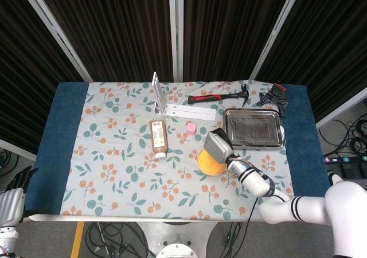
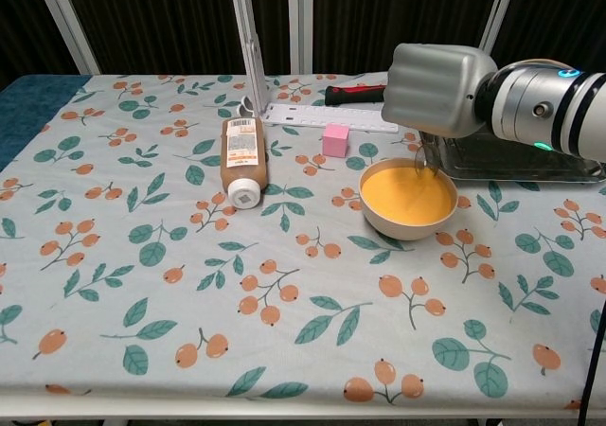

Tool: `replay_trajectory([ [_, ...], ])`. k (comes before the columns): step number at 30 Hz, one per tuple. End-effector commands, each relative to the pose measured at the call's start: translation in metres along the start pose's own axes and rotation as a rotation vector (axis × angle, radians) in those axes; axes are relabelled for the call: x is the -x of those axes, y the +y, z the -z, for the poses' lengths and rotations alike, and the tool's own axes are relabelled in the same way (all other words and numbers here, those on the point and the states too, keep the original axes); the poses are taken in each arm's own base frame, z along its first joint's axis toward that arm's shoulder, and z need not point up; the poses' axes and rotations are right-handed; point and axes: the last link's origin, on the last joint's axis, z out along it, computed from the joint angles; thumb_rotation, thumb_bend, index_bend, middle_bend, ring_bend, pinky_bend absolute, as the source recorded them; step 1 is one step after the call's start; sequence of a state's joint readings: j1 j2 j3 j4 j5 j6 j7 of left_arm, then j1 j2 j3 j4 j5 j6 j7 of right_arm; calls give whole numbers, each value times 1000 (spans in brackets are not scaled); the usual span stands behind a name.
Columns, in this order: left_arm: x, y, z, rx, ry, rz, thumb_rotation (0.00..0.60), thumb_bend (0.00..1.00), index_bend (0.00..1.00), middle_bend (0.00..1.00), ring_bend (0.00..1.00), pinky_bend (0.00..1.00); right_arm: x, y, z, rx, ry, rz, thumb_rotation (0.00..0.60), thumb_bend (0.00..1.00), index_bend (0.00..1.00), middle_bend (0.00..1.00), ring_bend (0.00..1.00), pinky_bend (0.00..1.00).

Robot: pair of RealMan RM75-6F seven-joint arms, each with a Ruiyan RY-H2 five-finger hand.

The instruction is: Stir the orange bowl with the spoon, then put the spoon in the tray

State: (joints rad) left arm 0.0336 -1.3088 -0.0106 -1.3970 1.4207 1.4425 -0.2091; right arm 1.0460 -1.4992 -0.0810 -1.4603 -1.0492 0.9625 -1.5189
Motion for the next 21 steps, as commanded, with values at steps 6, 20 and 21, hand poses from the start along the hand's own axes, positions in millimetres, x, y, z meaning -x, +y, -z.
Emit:
replay_trajectory([
  [6, 1, -1, 0, -4, -2, 6, 600, 120, 184, 153, 99, 181, -11, -17, -7, -43, 26, 62, 600, 445, 719, 1000, 1000, 1000],
  [20, 0, -2, 1, 0, 5, 8, 600, 120, 184, 153, 99, 181, -35, -11, 6, -2, 113, -20, 600, 449, 732, 1000, 1000, 1000],
  [21, 0, -1, 1, 3, 6, 8, 600, 120, 184, 154, 99, 181, -36, -9, 8, 2, 119, -18, 600, 449, 732, 1000, 1000, 1000],
])
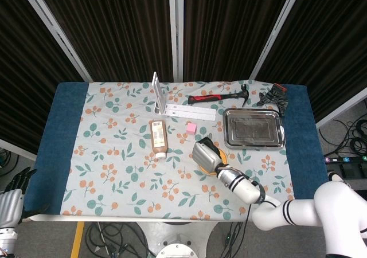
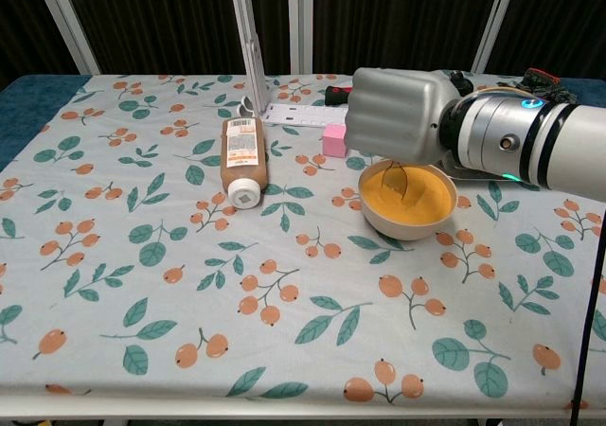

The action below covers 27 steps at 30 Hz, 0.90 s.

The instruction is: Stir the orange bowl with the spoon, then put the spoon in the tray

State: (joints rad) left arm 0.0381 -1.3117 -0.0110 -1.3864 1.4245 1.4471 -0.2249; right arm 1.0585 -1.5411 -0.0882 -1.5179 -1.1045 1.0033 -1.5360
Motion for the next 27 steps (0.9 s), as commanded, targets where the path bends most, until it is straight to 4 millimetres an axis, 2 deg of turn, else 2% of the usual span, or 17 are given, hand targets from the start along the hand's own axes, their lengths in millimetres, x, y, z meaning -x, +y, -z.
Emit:
replay_trajectory([
  [1, 0, 2, -1, 6, 3, 0, 600, 120, 184, 154, 99, 181, -3, 9, 7, 21, 19, -2, 600, 448, 732, 1000, 1000, 1000],
  [4, -1, 3, -1, 13, 8, -1, 600, 120, 184, 154, 99, 182, -6, 14, 11, 29, 31, -6, 600, 449, 732, 1000, 1000, 1000],
  [8, -1, 4, -1, 12, 3, -2, 600, 120, 184, 154, 99, 181, -7, 8, 11, 7, 33, 7, 600, 449, 733, 1000, 1000, 1000],
  [15, 3, 2, 1, 3, -7, 4, 600, 120, 184, 154, 99, 182, 12, -8, 8, -47, -22, 91, 600, 449, 732, 1000, 1000, 1000],
  [21, 2, 2, 0, 5, -2, 6, 600, 120, 184, 154, 99, 182, 23, 9, 8, -3, -58, 146, 600, 451, 733, 1000, 1000, 1000],
  [24, 1, 2, 0, 8, 5, 7, 600, 120, 184, 153, 99, 182, 15, 20, 9, 16, -37, 129, 600, 451, 733, 1000, 1000, 1000],
  [27, 2, 3, 0, 10, 4, 7, 600, 120, 184, 153, 99, 182, 2, 21, 9, 12, 5, 120, 600, 451, 733, 1000, 1000, 1000],
])
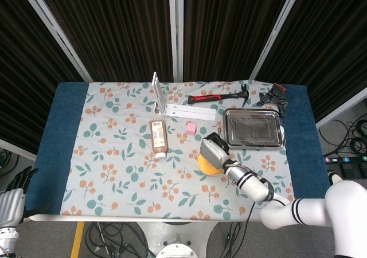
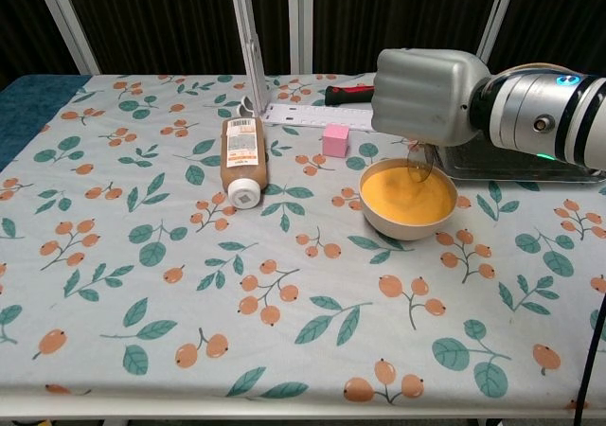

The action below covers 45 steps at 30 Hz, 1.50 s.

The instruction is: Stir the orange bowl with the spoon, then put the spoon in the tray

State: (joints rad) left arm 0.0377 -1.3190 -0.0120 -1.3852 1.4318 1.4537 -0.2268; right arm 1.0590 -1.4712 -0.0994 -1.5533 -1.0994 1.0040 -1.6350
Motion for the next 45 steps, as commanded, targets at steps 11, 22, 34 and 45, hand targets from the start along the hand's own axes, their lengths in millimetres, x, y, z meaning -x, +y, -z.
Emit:
replay_trajectory([
  [11, 3, -3, 4, -11, -12, 6, 600, 120, 184, 154, 99, 182, -2, -15, -4, -48, 9, 118, 600, 435, 731, 1000, 1000, 1000],
  [22, 1, -2, 3, -6, -1, 4, 600, 120, 184, 153, 100, 182, -28, -8, -6, -34, 54, 74, 600, 419, 724, 1000, 1000, 1000],
  [34, 1, -1, 2, -4, -8, -3, 600, 120, 184, 154, 99, 182, 10, -13, -3, 8, -58, 45, 600, 418, 724, 1000, 1000, 1000],
  [45, -5, 6, -1, 19, 10, -17, 600, 120, 184, 154, 99, 182, 23, 16, 11, 142, -113, -262, 600, 409, 724, 1000, 1000, 1000],
])
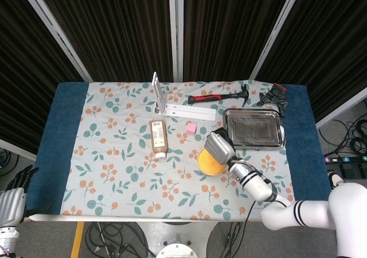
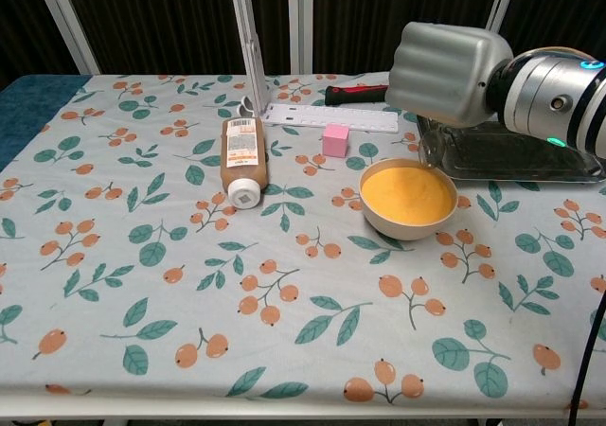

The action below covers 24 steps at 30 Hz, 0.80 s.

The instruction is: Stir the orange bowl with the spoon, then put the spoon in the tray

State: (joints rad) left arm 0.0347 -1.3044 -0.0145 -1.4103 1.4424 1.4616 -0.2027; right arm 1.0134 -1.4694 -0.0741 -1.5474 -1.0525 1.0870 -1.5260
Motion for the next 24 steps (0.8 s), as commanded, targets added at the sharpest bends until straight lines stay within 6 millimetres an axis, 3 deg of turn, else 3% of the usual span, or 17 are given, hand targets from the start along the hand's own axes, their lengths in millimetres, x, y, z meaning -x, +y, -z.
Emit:
replay_trajectory([
  [1, -1, 1, -1, 4, 4, -3, 600, 120, 184, 154, 99, 182, 8, 9, 4, 48, -51, -137, 600, 409, 724, 1000, 1000, 1000],
  [9, -3, 7, -3, 15, -2, -15, 600, 120, 184, 154, 99, 182, 27, 16, 1, 128, -167, -497, 600, 408, 724, 1000, 1000, 1000],
  [18, -6, 12, -5, 21, -8, -29, 600, 120, 184, 154, 99, 182, 79, 19, -1, 228, -343, -782, 600, 407, 722, 1000, 1000, 1000],
  [24, -5, 15, -6, 22, -15, -37, 600, 120, 184, 154, 99, 182, 113, 12, -4, 269, -440, -863, 600, 406, 718, 1000, 1000, 1000],
])
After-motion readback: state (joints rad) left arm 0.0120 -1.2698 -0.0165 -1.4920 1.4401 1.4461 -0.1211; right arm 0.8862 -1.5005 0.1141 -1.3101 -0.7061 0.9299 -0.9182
